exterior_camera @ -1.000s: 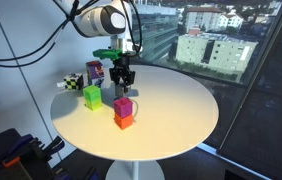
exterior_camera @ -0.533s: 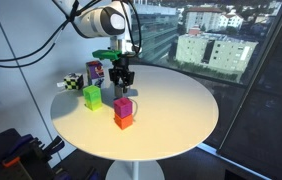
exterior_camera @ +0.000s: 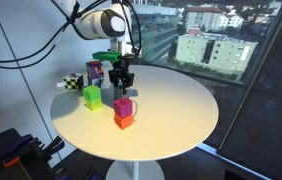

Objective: Move the gray block from the pink block to the blue one

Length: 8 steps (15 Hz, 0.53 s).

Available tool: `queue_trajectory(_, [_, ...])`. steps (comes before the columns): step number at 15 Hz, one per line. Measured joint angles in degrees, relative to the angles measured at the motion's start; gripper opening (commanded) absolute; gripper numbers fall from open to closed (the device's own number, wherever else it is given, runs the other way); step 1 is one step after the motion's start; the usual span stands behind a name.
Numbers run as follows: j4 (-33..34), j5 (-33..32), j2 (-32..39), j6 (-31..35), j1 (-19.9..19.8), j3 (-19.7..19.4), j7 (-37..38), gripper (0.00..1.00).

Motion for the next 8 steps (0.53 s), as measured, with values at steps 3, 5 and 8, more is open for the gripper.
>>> queue_trajectory(3, [0.04,0.00,0.00,0.00,0.00,0.00,-0.04,1.00])
queue_trajectory(5, [0.14,0.00,-0.02,-0.01,0.00,0.00,-0.05,1.00])
queue_trajectory(8, [0.37,0.00,-0.34,-0.13,0.00,0.00,-0.05,1.00])
